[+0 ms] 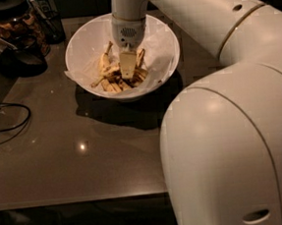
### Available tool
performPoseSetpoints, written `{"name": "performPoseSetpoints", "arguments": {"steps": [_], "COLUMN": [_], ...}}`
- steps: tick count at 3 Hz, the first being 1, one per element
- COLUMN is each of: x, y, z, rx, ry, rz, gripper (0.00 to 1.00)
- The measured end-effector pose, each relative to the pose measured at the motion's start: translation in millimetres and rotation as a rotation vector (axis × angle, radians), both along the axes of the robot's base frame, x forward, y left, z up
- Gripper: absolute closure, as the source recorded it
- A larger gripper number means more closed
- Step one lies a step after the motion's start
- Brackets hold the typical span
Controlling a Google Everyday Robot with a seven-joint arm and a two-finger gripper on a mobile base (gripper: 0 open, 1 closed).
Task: Pick banana from white bowl
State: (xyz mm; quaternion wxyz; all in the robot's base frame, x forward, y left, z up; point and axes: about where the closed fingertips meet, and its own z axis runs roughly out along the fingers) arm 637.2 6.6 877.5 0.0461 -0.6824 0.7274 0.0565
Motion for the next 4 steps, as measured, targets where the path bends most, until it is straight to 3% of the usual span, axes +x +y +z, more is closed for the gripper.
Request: {"name": "performPoseSetpoints", "arguments": {"steps": [1, 2, 3, 4], "x": [0.0, 0.0, -4.7, -29.2], "y": [0.0, 0.0, -1.3, -7.0], "z": [0.0, 0.0, 12.9, 35.3], "rx": [0.000, 0.000, 0.026, 0.041], "ry": [0.000, 0.000, -0.059, -0.130], "rz": [0.000, 0.000, -0.013, -0.018], "gripper": [0.95, 1.00, 1.00, 1.00]}}
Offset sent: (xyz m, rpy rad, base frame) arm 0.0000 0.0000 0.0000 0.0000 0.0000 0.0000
